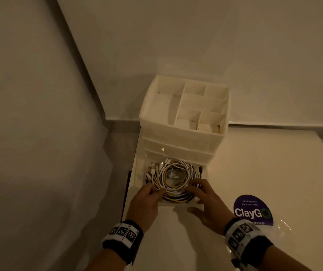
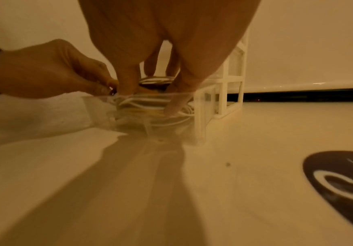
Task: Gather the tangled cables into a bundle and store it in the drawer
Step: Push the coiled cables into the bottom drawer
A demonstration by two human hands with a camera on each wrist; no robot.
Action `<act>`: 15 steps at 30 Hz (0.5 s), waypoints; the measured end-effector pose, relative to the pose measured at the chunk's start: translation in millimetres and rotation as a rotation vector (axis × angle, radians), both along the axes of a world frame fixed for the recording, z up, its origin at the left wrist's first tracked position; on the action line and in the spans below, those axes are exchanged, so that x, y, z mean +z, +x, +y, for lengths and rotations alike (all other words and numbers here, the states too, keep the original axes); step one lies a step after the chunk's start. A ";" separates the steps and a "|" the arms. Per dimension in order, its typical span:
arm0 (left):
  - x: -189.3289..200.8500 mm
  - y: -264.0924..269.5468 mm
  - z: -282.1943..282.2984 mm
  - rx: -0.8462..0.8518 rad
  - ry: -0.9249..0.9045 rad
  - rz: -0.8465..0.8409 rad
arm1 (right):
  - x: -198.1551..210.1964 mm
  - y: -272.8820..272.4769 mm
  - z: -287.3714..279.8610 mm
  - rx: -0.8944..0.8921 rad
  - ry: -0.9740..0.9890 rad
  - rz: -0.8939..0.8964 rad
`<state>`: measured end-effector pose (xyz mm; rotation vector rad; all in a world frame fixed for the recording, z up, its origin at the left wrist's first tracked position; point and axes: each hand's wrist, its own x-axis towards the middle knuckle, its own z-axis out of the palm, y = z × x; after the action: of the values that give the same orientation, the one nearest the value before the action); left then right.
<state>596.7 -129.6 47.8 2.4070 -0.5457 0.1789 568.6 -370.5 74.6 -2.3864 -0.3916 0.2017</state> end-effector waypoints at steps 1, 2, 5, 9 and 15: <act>-2.0 -4.4 1.0 -0.027 -0.010 0.019 | -3.4 -4.8 -0.9 -0.035 -0.012 -0.044; -1.4 -8.4 1.3 -0.052 -0.003 0.034 | -7.0 -8.2 0.3 -0.077 -0.020 -0.085; 2.9 -8.8 -2.3 -0.037 0.022 0.099 | -14.5 -9.0 12.1 -0.189 -0.021 -0.103; 17.5 3.9 -16.6 0.101 0.229 0.217 | -8.4 3.1 32.9 -0.247 -0.179 0.073; 37.9 8.7 -41.5 0.121 0.449 0.476 | 7.6 36.8 41.9 -0.201 -0.347 0.463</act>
<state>605.4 -171.0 85.6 2.7815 -0.2326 -0.5075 605.4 -328.6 82.2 -2.5891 0.1111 0.7623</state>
